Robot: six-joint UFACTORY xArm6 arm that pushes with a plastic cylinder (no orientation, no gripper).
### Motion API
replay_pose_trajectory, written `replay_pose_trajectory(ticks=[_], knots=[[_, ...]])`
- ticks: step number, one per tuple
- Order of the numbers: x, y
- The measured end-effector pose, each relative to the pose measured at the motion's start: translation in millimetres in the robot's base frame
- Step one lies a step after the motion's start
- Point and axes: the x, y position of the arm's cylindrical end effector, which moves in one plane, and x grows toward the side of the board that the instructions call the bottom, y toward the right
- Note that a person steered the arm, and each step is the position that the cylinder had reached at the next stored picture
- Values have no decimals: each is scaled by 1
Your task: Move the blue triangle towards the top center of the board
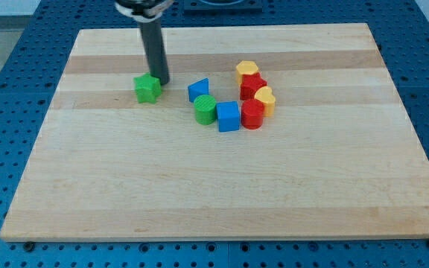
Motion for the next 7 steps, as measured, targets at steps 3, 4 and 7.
replay_pose_trajectory(ticks=[3, 4, 7], knots=[[61, 30], [64, 58], [24, 91]])
